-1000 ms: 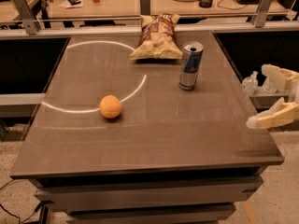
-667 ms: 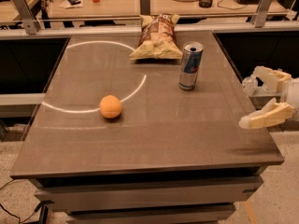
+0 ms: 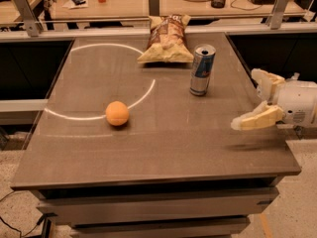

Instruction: Move redbull can near orange

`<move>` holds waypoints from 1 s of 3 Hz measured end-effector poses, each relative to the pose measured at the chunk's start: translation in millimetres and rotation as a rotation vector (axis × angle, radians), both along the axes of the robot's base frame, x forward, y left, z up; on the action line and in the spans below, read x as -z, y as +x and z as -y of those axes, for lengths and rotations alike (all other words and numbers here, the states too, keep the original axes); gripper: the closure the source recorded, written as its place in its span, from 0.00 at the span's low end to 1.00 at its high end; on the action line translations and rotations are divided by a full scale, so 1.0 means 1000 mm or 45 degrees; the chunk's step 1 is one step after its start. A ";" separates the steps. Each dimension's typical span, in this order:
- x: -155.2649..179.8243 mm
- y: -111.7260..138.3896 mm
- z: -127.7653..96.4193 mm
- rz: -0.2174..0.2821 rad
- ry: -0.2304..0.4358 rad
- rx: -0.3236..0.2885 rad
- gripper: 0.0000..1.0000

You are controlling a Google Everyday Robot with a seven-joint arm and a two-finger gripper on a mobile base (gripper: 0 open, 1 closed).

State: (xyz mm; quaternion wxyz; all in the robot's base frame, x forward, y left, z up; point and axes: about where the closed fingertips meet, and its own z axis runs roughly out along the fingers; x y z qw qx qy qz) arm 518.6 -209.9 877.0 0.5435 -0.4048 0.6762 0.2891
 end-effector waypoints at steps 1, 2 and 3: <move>0.008 0.023 -0.014 0.038 0.008 -0.002 0.00; 0.014 0.046 -0.027 0.022 0.017 0.026 0.00; 0.018 0.068 -0.040 -0.009 0.040 0.054 0.00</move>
Offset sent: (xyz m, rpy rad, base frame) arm 0.0774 0.0384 -0.0213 0.0268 0.0093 -0.0662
